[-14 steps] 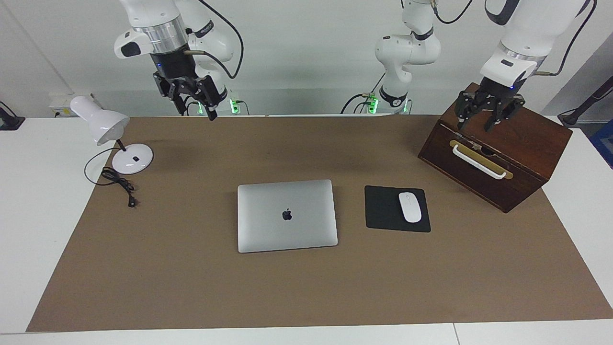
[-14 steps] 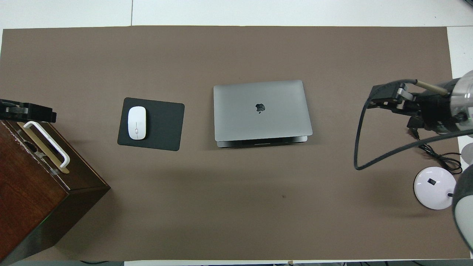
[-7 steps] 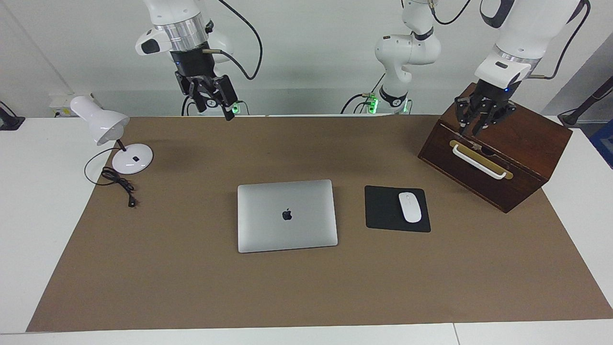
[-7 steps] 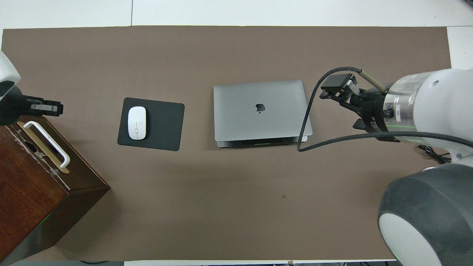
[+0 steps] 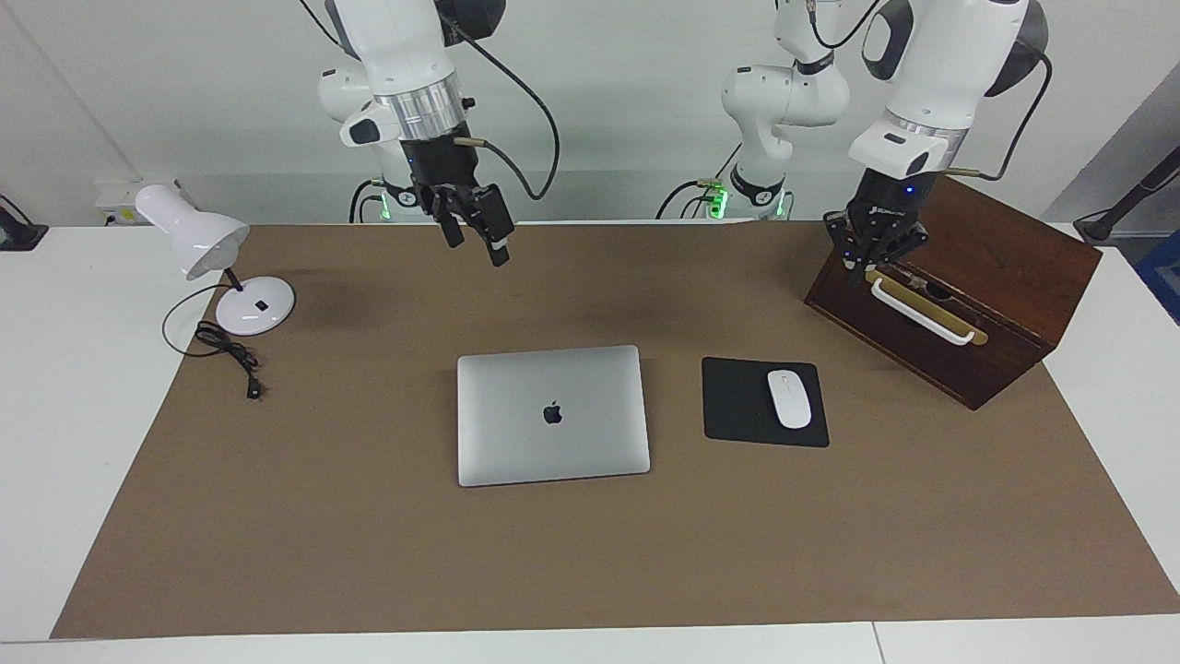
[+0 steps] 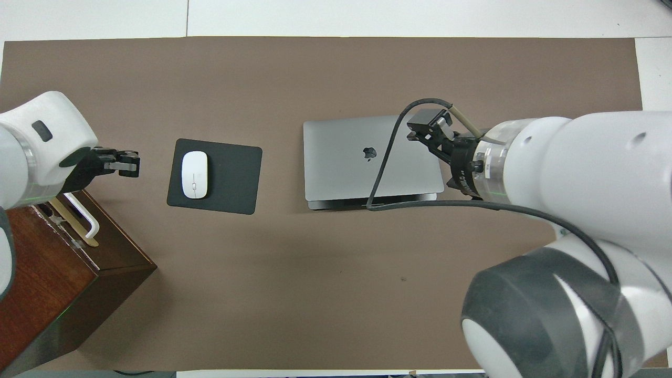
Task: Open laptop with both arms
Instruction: 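Move the right gripper to the laptop lid while the left gripper advances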
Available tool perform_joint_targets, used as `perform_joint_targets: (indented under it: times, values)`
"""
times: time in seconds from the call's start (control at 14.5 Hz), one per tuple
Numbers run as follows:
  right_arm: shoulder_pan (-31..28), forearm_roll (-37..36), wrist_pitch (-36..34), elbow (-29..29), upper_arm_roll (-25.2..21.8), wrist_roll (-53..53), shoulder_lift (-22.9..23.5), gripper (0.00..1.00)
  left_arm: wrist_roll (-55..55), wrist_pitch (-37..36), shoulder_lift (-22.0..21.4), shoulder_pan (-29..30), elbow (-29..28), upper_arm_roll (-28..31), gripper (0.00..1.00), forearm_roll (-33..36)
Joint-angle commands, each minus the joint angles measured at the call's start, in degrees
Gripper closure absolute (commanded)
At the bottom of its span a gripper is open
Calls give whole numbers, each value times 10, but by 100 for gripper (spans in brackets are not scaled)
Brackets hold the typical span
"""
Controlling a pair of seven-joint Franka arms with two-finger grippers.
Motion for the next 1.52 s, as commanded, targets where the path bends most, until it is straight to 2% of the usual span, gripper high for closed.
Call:
perform_joint_targets:
  times: [0.0, 0.28, 0.42, 0.9, 1.04, 1.45]
  values:
    - [11, 11, 68, -38, 10, 40, 6, 0, -5, 78, -39, -29, -78, 6, 100, -7]
    - [10, 11, 77, -49, 9, 32, 18, 0, 0, 111, -39, -42, -104, 6, 100, -18]
    - [11, 11, 116, -58, 9, 36, 28, 0, -2, 188, -40, -62, -147, 6, 100, -23]
    - [20, 11, 184, -71, 9, 74, 63, 0, 0, 326, -34, -112, -236, 7, 100, -24]
    - [28, 11, 181, -83, 10, 101, 57, 0, 0, 372, -30, -123, -265, 7, 100, -23]
    - [44, 11, 176, -131, 24, 194, 33, 0, 1, 471, 15, -164, -293, 7, 100, -23]
